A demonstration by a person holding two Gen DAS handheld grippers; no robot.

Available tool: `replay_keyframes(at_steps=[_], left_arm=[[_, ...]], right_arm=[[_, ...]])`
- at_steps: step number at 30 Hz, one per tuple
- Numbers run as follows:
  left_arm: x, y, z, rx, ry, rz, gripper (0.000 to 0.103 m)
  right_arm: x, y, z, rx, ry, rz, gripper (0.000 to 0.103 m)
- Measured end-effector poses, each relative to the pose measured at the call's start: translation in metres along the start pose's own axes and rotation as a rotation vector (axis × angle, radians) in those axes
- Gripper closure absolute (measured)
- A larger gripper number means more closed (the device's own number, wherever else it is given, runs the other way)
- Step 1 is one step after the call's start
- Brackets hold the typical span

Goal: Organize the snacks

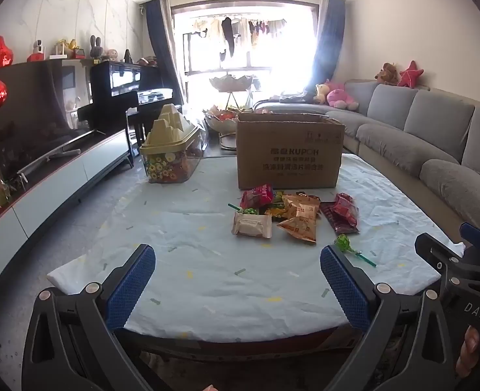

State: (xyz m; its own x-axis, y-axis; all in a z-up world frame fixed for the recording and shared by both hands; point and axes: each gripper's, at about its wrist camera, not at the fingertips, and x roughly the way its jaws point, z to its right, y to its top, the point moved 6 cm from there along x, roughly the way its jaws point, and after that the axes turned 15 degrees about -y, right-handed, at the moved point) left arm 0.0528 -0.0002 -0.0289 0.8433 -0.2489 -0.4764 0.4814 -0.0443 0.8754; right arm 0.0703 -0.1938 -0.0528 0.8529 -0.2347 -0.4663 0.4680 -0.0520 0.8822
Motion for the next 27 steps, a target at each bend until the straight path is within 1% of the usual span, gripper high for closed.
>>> replay_keyframes(at_steps=[5,9,27], left_arm=[[0.0,0.001,0.002,-0.011,-0.017,0.006,0.0],[-0.01,0.004,0.001,-0.012,-0.016,0.021,0.0],[-0.012,0.005,-0.002,-0.02,-0.016,0.049,0.0]], right_arm=[[-0.001,0.0,0.0,0.005,0.002,0.003,0.001],[-0.002,0.001,0.0,0.004,0.003,0.004,0.001],[-0.011,0.008,-0.001,-0.005,0.0,0.038,0.001]])
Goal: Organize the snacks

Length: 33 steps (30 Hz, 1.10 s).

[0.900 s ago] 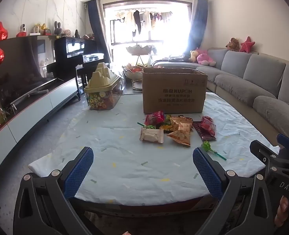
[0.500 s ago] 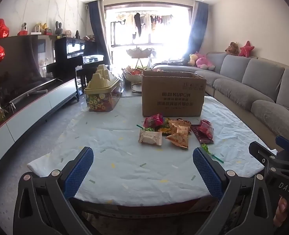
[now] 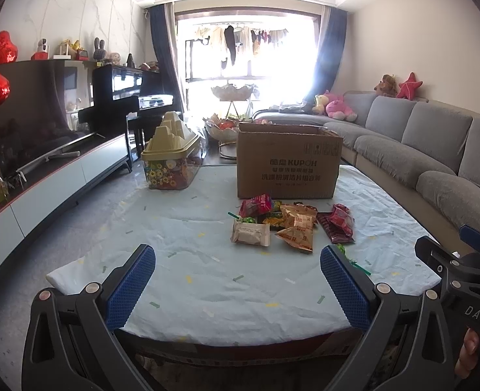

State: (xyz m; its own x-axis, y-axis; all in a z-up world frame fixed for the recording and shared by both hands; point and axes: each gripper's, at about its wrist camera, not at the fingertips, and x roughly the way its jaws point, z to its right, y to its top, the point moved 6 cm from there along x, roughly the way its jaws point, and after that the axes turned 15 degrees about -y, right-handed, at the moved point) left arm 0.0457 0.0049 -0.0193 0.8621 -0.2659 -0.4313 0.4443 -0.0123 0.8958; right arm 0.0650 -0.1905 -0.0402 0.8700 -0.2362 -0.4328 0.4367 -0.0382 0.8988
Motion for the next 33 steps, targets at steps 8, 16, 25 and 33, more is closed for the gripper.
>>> replay_keyframes(at_steps=[8,16,25,33], left_arm=[[-0.0008,-0.0008,-0.0004,0.003,-0.001,0.002,0.0],[0.0002,-0.0012,-0.0007,0.003,-0.001,0.005,0.0],[0.0005,-0.0009,-0.0013,0.003,0.001,0.005,0.0],[-0.0015,-0.0012,0.0005,0.008,0.001,0.012,0.0]], right_arm=[[-0.0013,-0.0004,-0.0001,0.0,-0.002,0.004,0.001],[-0.0021,-0.0008,-0.0002,-0.004,0.002,0.005,0.001],[-0.0015,-0.0009,0.0002,-0.002,-0.004,0.007,0.001],[-0.0018,-0.0009,0.0011,-0.001,-0.004,0.009,0.001]])
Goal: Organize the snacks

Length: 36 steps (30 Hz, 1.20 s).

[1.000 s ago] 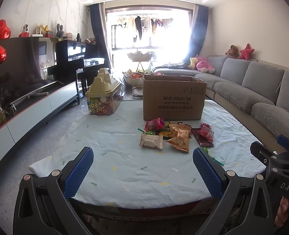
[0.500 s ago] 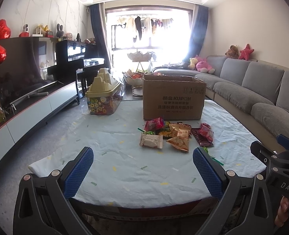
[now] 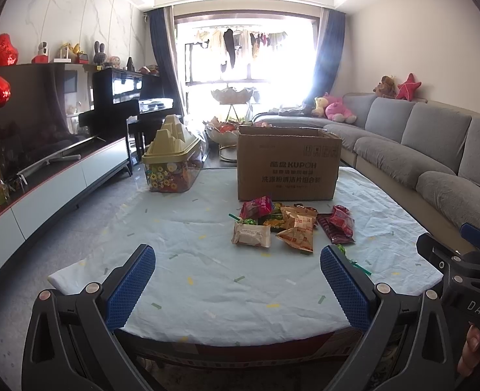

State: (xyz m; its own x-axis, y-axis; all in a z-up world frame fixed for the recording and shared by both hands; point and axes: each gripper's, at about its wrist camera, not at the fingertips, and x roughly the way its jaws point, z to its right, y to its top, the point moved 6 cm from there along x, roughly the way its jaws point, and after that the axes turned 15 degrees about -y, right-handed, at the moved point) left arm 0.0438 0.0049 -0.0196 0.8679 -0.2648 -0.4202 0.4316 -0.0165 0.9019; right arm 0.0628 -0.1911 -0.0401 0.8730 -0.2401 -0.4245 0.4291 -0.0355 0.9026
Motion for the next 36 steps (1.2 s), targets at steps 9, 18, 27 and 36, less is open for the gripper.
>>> replay_keyframes(at_steps=[9,18,27,36], left_arm=[[0.0,0.0,0.0,-0.001,0.0,0.0,0.0],[0.0,0.0,0.0,-0.001,-0.001,-0.001,0.0],[0.001,-0.005,0.0,-0.002,0.001,-0.009,0.0],[0.016,-0.014,-0.007,-0.037,0.003,-0.061,0.0]], right_arm=[[0.0,0.0,0.001,-0.001,0.0,0.001,0.001],[0.0,0.0,0.001,-0.001,-0.001,0.002,0.001],[0.002,-0.003,-0.002,-0.003,0.001,-0.005,0.001],[0.01,-0.011,-0.009,-0.02,0.011,-0.028,0.001]])
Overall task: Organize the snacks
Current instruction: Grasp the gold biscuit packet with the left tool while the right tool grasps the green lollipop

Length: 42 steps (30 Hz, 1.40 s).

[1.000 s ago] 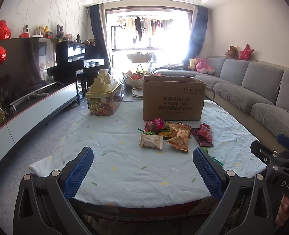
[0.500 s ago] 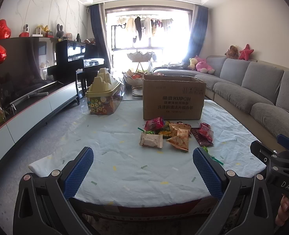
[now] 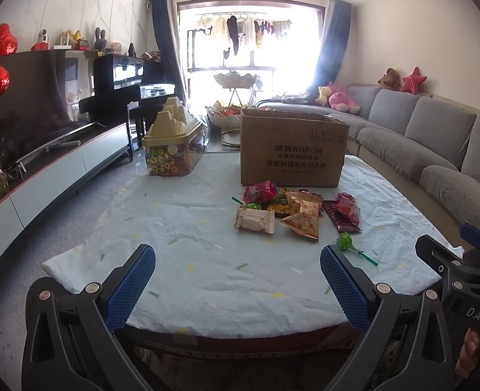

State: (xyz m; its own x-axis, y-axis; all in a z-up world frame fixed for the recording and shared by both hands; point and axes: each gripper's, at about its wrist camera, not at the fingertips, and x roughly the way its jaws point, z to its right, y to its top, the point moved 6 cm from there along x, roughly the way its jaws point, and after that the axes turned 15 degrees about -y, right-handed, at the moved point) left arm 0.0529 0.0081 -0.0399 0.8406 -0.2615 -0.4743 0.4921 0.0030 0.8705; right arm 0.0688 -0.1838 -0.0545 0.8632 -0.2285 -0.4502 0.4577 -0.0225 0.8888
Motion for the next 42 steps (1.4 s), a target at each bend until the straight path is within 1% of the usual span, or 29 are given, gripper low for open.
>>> replay_keyframes(at_steps=[3,6,12,17,20,22,25,29,32,34,37,39,42], left_arm=[[0.005,0.001,-0.002,0.015,-0.014,-0.003,0.0],[0.011,0.005,-0.002,0.035,-0.02,0.011,0.0],[0.029,0.012,-0.001,0.097,-0.069,0.01,0.0],[0.053,0.016,0.002,0.129,-0.126,-0.019,0.009],[0.068,0.018,0.002,0.151,-0.168,-0.046,0.013],[0.081,0.018,0.003,0.16,-0.187,-0.074,0.016],[0.098,0.017,0.007,0.167,-0.216,-0.113,0.021],[0.119,0.019,0.011,0.138,-0.266,-0.168,0.026],[0.135,0.024,0.014,0.127,-0.287,-0.194,0.029],[0.144,0.027,0.015,0.122,-0.297,-0.208,0.03],[0.156,0.027,0.02,0.125,-0.312,-0.235,0.033],[0.163,0.026,0.022,0.127,-0.322,-0.255,0.033],[0.172,0.026,0.026,0.132,-0.328,-0.272,0.035]], right_arm=[[0.004,-0.001,-0.006,-0.02,0.005,0.0,0.001],[0.012,0.001,-0.012,-0.041,0.02,-0.004,0.001],[0.035,0.002,-0.022,-0.076,0.045,-0.03,0.001],[0.056,0.002,-0.033,-0.108,0.054,-0.046,0.004],[0.072,0.0,-0.038,-0.126,0.063,-0.073,0.01],[0.083,-0.003,-0.042,-0.131,0.075,-0.104,0.016],[0.097,-0.008,-0.045,-0.13,0.088,-0.154,0.023],[0.114,-0.013,-0.05,-0.132,0.11,-0.205,0.03],[0.124,-0.015,-0.053,-0.13,0.124,-0.237,0.035],[0.13,-0.016,-0.054,-0.125,0.134,-0.258,0.038],[0.137,-0.018,-0.053,-0.112,0.151,-0.283,0.042],[0.141,-0.019,-0.055,-0.12,0.166,-0.3,0.045],[0.144,-0.02,-0.057,-0.127,0.173,-0.309,0.05]])
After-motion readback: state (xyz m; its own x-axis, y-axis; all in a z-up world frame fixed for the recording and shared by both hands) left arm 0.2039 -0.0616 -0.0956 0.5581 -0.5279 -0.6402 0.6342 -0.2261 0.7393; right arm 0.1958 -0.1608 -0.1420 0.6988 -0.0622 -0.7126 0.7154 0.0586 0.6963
